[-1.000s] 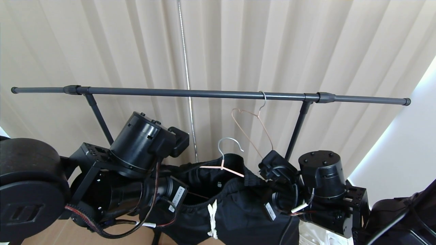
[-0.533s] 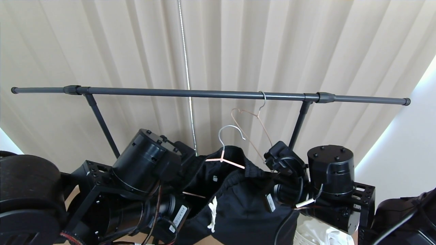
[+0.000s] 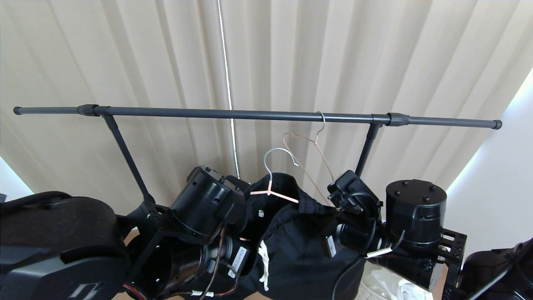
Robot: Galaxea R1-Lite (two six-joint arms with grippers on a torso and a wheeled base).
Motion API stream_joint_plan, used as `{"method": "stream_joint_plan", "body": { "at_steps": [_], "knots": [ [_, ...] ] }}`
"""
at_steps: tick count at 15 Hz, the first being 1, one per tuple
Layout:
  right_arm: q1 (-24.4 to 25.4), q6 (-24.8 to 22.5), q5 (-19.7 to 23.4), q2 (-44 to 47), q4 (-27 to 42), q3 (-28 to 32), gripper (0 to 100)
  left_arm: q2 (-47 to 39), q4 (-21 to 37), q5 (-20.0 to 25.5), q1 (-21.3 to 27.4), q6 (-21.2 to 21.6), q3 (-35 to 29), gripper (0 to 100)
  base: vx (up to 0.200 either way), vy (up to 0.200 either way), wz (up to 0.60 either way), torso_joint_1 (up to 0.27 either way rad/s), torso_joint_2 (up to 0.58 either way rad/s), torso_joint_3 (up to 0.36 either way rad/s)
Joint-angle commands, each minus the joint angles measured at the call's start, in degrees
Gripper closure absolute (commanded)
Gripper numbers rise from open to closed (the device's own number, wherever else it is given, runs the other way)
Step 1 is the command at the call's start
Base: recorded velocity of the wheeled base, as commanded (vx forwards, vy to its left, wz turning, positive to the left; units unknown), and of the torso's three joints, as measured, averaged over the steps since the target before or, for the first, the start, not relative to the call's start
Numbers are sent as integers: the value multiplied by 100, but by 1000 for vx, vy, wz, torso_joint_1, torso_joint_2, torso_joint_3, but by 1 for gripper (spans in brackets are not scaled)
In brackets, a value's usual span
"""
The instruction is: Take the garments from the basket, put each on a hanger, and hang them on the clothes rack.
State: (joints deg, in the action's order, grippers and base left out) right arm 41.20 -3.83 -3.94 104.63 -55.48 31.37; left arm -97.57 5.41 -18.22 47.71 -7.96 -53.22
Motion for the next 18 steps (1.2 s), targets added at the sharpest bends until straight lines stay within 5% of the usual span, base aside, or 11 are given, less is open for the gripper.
{"method": "stream_joint_plan", "body": {
  "at_steps": [1, 7, 8, 18],
  "knots": [
    [37, -4, 7, 5, -121, -87, 100, -227, -163, -6, 1, -13, -13, 100, 0, 0, 0, 0, 0, 0],
    [125, -13, 139, -13, -534, -280, 100, -499, -664, -322, -34, -153, -39, 100, 0, 0, 0, 0, 0, 0],
    [125, -22, 156, -13, -560, -280, 100, -499, -691, -340, -34, -171, -30, 0, 0, 0, 0, 0, 0, 0],
    [116, -13, 288, 22, -622, -315, 100, 397, -682, -594, 89, -153, 365, 0, 0, 0, 0, 0, 0, 0]
  ]
}}
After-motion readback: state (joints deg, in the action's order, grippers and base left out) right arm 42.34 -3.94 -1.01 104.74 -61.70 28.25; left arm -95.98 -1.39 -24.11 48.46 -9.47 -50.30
